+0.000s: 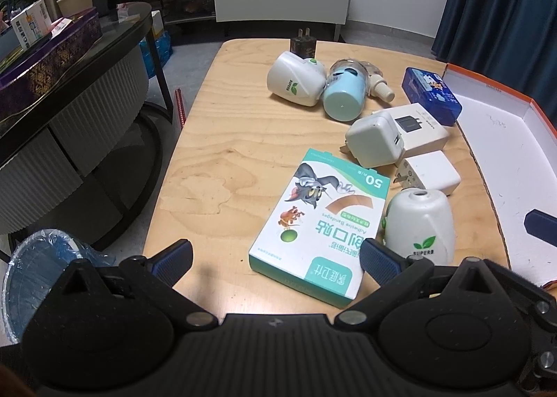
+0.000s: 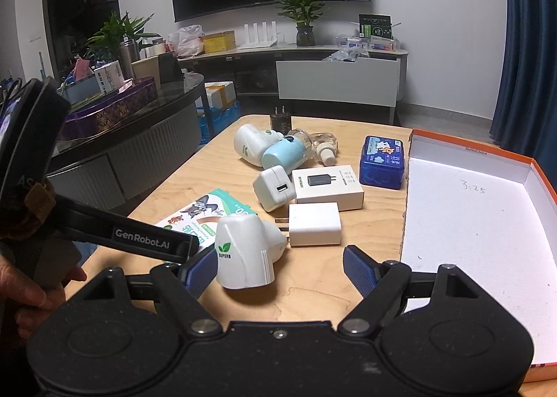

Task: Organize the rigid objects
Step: 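Move the left tool to the green bandage box while the right tool approaches the white SUPERB device, then close the left tool on the bandage box while the right tool grips the SUPERB device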

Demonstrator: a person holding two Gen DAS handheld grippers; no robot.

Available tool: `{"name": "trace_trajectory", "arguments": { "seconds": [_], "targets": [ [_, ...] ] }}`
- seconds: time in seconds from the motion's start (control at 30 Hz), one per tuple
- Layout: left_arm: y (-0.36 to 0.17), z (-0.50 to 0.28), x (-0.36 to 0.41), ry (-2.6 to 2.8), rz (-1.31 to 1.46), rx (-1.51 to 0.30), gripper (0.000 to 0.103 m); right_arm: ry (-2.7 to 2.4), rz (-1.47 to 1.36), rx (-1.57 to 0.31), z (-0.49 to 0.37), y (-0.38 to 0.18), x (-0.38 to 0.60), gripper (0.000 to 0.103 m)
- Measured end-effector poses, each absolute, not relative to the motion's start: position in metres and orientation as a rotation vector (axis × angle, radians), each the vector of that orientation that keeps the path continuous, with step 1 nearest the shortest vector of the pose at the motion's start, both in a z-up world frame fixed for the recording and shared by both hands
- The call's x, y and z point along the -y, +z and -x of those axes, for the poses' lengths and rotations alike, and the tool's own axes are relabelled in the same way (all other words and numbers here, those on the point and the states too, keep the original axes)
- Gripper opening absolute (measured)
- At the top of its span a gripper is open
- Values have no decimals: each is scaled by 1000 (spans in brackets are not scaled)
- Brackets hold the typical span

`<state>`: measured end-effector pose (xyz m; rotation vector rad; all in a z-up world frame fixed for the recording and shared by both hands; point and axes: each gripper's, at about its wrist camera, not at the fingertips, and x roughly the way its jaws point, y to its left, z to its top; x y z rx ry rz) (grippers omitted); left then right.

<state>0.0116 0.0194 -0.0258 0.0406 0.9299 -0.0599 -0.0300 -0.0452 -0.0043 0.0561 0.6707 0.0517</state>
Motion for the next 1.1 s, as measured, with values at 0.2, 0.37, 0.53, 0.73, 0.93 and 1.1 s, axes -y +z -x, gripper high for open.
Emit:
{"name": "trace_trajectory", "arguments": {
  "seconds": [0.2,0.37,0.53,0.73,0.93,1.1],
  "targets": [
    [-26,-15,-16,-73,-56,-924,103,90,-49,-675,30,-3,102,93],
    [-28,-18,-13,-109,-65,-922,103,89,-50,-681,32,-5,108,93],
    [-34,-27,-6,-128,-107,-930,103,72,-51,-697,32,-8,110,93],
    [-44,-40,-4,-150,-140,-917,100,94,-53,-716,27,-14,117,93],
    [-46,-37,-11,-193,-93,-904,72,116,-32,-737,17,-23,113,93],
    [-33,-32,-23,-121,-52,-855,72,130,-44,-754,-4,-30,109,93]
  ]
}}
